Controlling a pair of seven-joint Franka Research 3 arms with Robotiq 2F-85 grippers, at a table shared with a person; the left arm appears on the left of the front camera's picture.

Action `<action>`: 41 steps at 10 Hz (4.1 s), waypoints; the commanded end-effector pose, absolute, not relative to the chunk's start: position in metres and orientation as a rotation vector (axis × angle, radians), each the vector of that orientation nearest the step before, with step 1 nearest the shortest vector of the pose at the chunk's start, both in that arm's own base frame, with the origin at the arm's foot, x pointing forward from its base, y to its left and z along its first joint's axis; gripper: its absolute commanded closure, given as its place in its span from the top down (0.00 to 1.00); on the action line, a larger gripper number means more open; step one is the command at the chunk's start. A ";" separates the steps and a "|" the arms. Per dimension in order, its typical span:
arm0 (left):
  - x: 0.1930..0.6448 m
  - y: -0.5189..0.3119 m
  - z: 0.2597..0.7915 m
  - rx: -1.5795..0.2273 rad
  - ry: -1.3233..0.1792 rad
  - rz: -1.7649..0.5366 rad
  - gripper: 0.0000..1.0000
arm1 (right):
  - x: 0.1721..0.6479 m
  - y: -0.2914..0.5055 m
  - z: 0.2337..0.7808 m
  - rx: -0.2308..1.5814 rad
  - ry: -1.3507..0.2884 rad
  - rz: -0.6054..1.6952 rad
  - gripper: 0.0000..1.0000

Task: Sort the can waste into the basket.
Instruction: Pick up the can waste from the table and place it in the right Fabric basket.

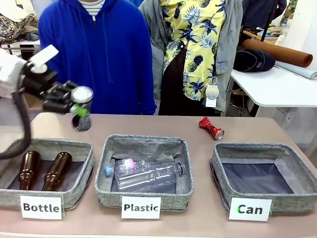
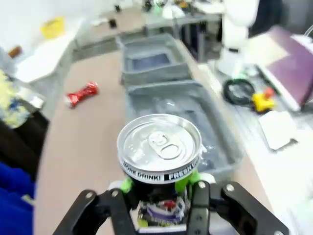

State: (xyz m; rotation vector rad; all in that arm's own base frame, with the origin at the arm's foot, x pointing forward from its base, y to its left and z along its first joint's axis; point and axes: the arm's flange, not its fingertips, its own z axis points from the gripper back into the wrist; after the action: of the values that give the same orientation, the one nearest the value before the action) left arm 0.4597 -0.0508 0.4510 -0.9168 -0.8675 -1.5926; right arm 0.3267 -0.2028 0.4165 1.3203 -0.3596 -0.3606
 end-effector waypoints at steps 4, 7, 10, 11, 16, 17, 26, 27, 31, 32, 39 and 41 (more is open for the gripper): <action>0.460 -0.051 0.451 -0.917 -0.867 -1.593 0.00 | 0.326 -0.203 0.417 1.324 -0.379 -0.339 1.00; 0.449 -0.094 0.439 -0.911 -0.867 -1.711 0.41 | 0.306 -0.215 0.443 1.163 -0.472 -0.319 1.00; 0.439 -0.329 0.507 -0.785 -0.733 -2.132 0.41 | 0.258 -0.245 0.456 0.910 -0.343 -0.256 1.00; 0.437 -0.396 0.521 -0.736 -0.625 -2.250 0.41 | 0.242 -0.258 0.455 0.894 -0.330 -0.260 1.00; 0.475 -0.668 0.482 -0.595 -0.192 -2.231 0.41 | 0.230 -0.274 0.451 0.914 -0.378 -0.327 1.00; 0.477 -0.706 0.481 -0.559 -0.163 -2.233 0.41 | 0.230 -0.274 0.451 0.914 -0.378 -0.327 1.00; 0.470 -0.758 0.470 -0.395 -0.251 -2.230 0.98 | 0.230 -0.274 0.451 0.914 -0.378 -0.327 1.00; 0.470 -0.756 0.471 -0.399 -0.249 -2.233 1.00 | 0.230 -0.274 0.451 0.914 -0.378 -0.327 1.00; 0.458 -0.733 0.480 -0.451 -0.192 -2.262 0.85 | 0.230 -0.274 0.451 0.914 -0.378 -0.327 1.00; 0.449 -0.711 0.491 -0.477 -0.187 -2.268 0.85 | 0.230 -0.274 0.451 0.914 -0.378 -0.327 1.00; 0.399 -0.441 0.483 -0.638 0.379 -1.619 0.85 | 0.274 -0.183 0.431 0.975 -0.296 -0.144 1.00; 0.391 -0.376 0.444 -0.727 0.669 -1.356 0.85 | 0.278 -0.173 0.425 0.958 -0.257 -0.147 1.00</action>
State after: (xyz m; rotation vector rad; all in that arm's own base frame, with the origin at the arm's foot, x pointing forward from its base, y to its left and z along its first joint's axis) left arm 0.4875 -0.4630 0.4996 -0.5771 0.5310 -1.4676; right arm 0.2789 -0.1720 0.4261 0.9878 -0.2611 -0.1365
